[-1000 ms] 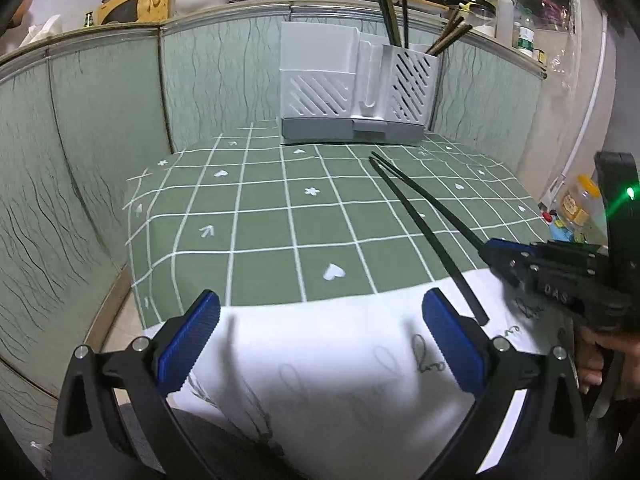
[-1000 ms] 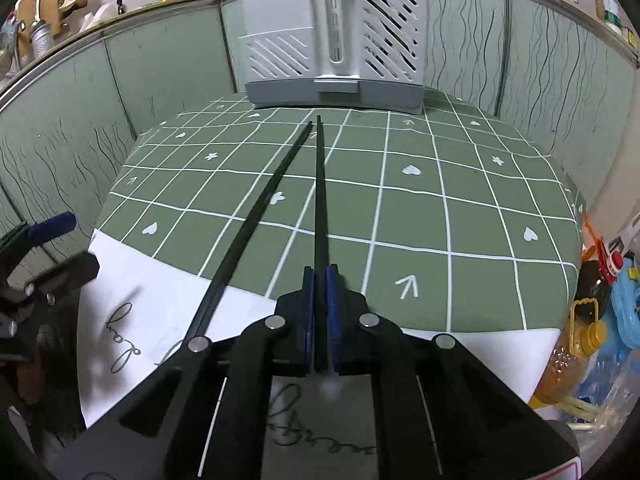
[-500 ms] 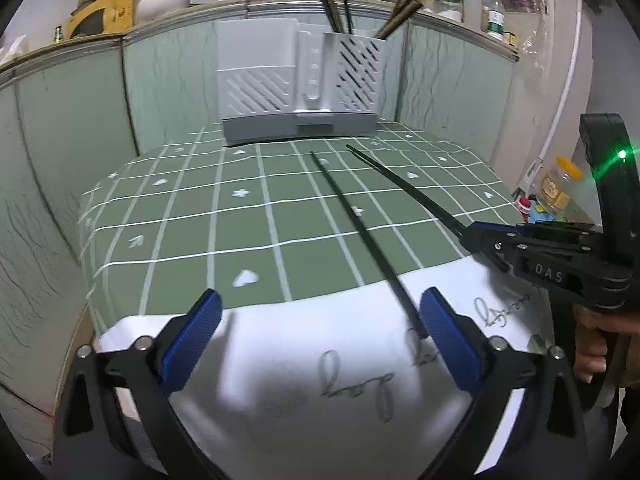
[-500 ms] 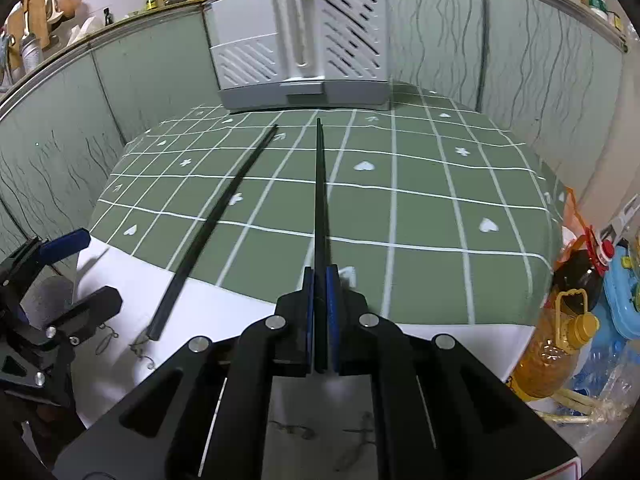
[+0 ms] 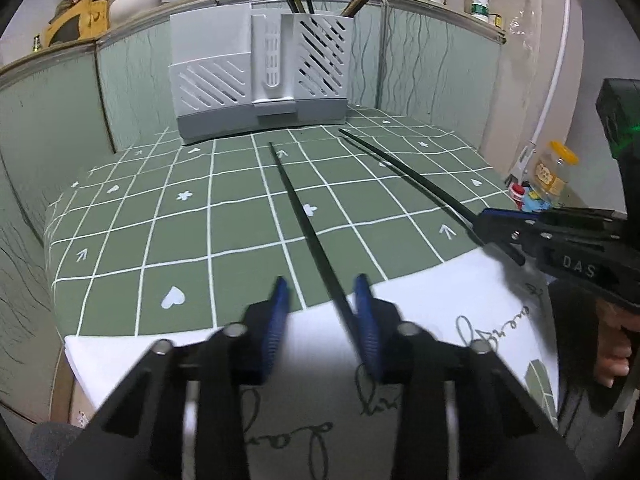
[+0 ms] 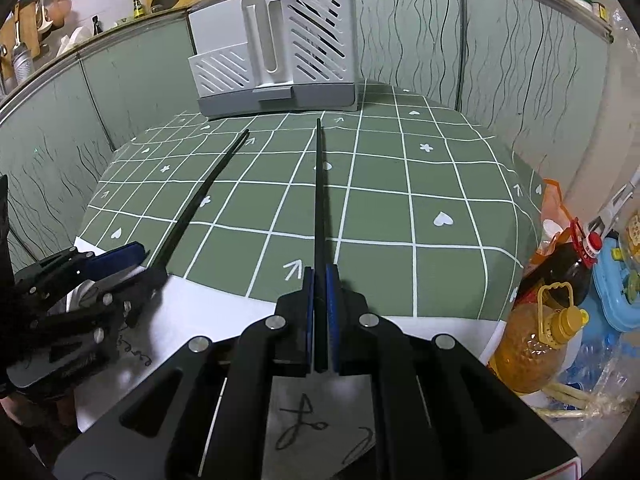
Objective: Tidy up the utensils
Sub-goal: 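Lift both held black chopsticks upright and carry them above the white holder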
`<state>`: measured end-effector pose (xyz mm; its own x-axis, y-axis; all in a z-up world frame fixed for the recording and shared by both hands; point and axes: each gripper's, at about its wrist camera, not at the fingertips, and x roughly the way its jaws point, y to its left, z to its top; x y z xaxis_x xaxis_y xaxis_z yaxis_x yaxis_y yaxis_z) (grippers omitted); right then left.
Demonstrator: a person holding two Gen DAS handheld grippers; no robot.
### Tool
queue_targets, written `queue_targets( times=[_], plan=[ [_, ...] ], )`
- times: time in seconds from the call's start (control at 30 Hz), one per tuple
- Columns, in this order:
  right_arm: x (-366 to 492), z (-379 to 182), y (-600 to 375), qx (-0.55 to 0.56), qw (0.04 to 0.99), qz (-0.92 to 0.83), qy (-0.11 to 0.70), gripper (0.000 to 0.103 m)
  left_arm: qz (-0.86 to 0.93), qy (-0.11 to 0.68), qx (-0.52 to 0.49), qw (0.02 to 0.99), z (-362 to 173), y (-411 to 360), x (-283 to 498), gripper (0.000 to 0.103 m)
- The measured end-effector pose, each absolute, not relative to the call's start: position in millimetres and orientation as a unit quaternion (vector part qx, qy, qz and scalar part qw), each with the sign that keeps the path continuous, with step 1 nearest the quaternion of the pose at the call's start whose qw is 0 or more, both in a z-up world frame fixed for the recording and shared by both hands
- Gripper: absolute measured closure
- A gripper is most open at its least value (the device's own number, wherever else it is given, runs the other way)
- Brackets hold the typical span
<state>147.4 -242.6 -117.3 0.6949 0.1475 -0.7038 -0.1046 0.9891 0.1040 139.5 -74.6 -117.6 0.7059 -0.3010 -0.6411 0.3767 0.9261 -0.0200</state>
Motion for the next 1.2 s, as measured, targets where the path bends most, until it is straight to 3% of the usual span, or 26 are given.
queue_targets(
  times=[0.03,0.13,0.37,1.2],
  plan=[
    [147.4,-118.1,-242.4,0.027,0.920,0.068,0.385,0.097,-0.174,0.334,0.057,0.924,-117.9,-73.1,139.6,0.088],
    [147.9,-121.1,-241.1,0.027,0.918,0.069,0.389,0.097,-0.168,0.337,0.041,0.926,-118.1,-65.5,142.2,0.097],
    [147.7,-116.8,-239.8,0.021,0.921,0.069,0.383,0.097,-0.171,0.356,0.008,0.918,-110.8,-50.2,145.9,0.097],
    [135.3,-31.0,-236.7,0.006,0.944,0.091,0.316,0.097,-0.186,0.270,-0.001,0.945,-11.5,-3.4,136.0,0.097]
  ],
)
